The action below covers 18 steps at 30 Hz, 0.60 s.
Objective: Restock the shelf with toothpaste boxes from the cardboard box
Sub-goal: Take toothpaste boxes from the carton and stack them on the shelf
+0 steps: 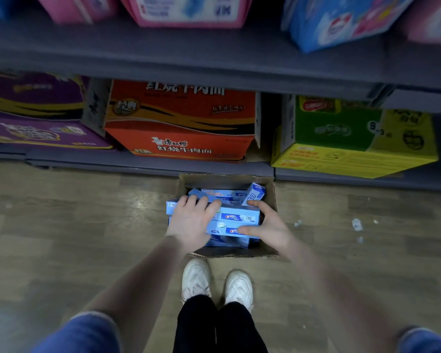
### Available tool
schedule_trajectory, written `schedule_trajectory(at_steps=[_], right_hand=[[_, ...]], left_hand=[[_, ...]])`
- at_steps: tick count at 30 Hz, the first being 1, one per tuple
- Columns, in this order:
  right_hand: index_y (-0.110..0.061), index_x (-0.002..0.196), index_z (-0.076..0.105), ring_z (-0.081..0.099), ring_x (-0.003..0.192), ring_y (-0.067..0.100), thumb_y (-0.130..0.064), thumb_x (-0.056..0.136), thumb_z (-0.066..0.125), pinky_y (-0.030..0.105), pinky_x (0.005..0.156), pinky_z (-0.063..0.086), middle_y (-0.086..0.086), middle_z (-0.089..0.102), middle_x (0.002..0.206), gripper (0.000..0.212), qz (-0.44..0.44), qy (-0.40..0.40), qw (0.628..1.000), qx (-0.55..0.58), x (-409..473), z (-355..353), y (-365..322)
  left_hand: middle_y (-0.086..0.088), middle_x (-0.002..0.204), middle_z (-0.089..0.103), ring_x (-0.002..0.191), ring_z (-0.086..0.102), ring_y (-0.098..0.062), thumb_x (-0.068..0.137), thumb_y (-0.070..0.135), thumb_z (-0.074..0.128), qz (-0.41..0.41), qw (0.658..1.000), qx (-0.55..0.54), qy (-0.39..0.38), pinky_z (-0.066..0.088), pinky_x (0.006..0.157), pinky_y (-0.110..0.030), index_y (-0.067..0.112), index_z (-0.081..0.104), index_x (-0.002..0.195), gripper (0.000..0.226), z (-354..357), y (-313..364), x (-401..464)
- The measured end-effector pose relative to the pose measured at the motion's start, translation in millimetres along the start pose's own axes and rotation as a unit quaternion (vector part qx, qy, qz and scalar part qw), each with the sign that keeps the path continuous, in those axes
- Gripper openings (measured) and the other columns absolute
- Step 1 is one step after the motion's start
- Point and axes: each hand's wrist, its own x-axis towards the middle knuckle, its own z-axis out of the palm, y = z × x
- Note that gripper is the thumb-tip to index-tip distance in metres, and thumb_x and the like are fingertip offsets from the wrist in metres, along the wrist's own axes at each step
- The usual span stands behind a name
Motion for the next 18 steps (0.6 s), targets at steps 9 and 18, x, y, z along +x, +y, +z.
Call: schedule_trajectory(at_steps=[9, 18], right_hand=[[-0.025, 0.129, 0.045, 0.06, 0.089, 0.001, -0.012, 0.069, 0.081, 0.003, 0.063, 0.046, -0.005, 0.061, 0.11, 0.072, -0.059, -0.033, 0.997, 0.039, -92.7, -38.3, -88.5], [-0.038, 0.118, 0.045, 0.063, 0.097, 0.005, -0.013, 0.069, 0.081, 0.016, 0.079, 0.05, -0.007, 0.061, 0.115, 0.066, -0.154, 0.003, 0.988, 0.02, -182.2, -83.3, -164.6]], left_hand=[[-0.003, 0.077, 0.055, 0.069, 0.055, -0.025, 0.028, 0.027, 0.078, -0.025, 0.999, 0.01, 0.044, 0.052, 0.067, -0.034, 0.019, 0.059, 0.105, 0.08, -139.2, 10.5, -28.5], [-0.005, 0.076, 0.053, 0.066, 0.052, -0.023, 0.034, 0.024, 0.074, -0.014, 0.994, 0.049, 0.098, 0.045, 0.059, -0.031, 0.019, 0.05, 0.109, 0.079, -278.2, 31.7, -44.0]])
